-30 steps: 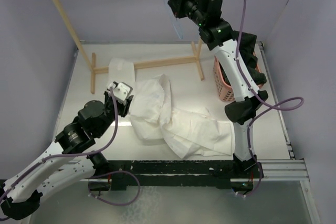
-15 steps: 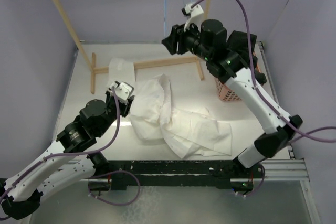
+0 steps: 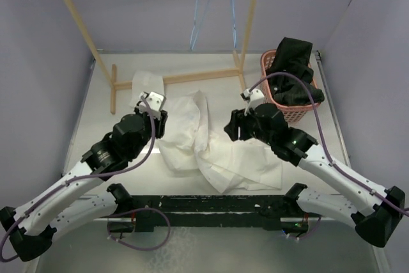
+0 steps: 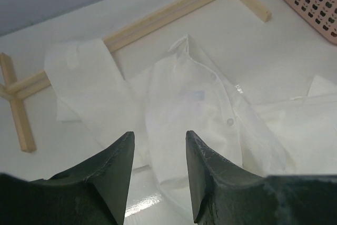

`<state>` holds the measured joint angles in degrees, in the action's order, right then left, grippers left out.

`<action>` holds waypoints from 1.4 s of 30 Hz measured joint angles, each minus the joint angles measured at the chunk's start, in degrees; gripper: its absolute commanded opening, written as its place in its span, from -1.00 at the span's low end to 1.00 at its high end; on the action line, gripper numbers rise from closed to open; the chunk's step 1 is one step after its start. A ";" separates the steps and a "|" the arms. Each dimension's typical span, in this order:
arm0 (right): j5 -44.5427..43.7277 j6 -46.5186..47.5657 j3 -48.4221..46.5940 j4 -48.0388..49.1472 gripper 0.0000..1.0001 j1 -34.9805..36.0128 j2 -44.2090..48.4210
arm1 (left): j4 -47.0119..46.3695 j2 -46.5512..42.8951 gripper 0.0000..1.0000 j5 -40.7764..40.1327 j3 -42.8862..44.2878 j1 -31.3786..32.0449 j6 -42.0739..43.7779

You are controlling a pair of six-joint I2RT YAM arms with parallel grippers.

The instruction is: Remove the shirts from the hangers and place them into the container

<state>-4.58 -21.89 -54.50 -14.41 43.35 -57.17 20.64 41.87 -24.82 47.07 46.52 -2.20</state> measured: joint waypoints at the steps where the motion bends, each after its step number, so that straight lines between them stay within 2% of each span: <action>1: -0.90 -1.68 3.69 -0.94 0.19 0.00 1.01 | 0.02 1.60 -0.13 -0.81 0.07 -0.20 -2.56; 4: -1.86 -6.62 11.02 -3.08 0.20 0.00 2.36 | -0.37 6.27 -0.38 -4.50 -0.09 -0.52 -11.21; 8: -1.33 -13.07 17.64 -2.56 0.21 0.00 4.63 | -5.49 9.42 -0.46 -6.93 -5.16 -3.76 -22.01; 14: -0.24 -19.23 24.02 -2.95 0.27 0.00 12.33 | -11.32 17.59 -0.46 2.45 -9.22 -23.43 -30.27; 16: -0.20 -20.35 24.57 -3.50 0.36 0.00 14.95 | -13.99 21.27 -0.47 6.34 -9.20 -29.24 -31.87; 17: -0.13 -20.98 24.87 -3.63 0.65 0.00 16.31 | -15.26 23.39 -0.47 8.22 -9.01 -31.85 -32.79; 18: 0.13 -21.64 25.27 -3.74 0.74 0.00 17.64 | -16.15 25.11 -0.47 9.70 -8.70 -33.46 -33.22; 21: 1.40 -23.28 27.21 -3.80 0.78 0.00 20.44 | -19.65 31.85 -0.49 13.84 -6.69 -37.42 -34.69; 29: 2.82 -26.34 33.00 -3.02 0.81 0.02 21.44 | -27.08 45.51 -0.58 18.91 -1.33 -38.47 -36.17; 39: 4.46 -30.71 38.18 2.67 0.86 0.02 18.01 | -28.35 52.48 -0.50 16.87 2.08 -39.04 -35.67; 42: 5.66 -31.15 38.82 5.68 0.89 0.02 16.17 | -29.27 54.80 -0.53 17.92 2.89 -39.06 -35.82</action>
<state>1.08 -53.04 -15.68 -8.73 43.38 -40.99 -8.62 96.66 -6.90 49.95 7.46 -38.02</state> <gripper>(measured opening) 0.932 0.246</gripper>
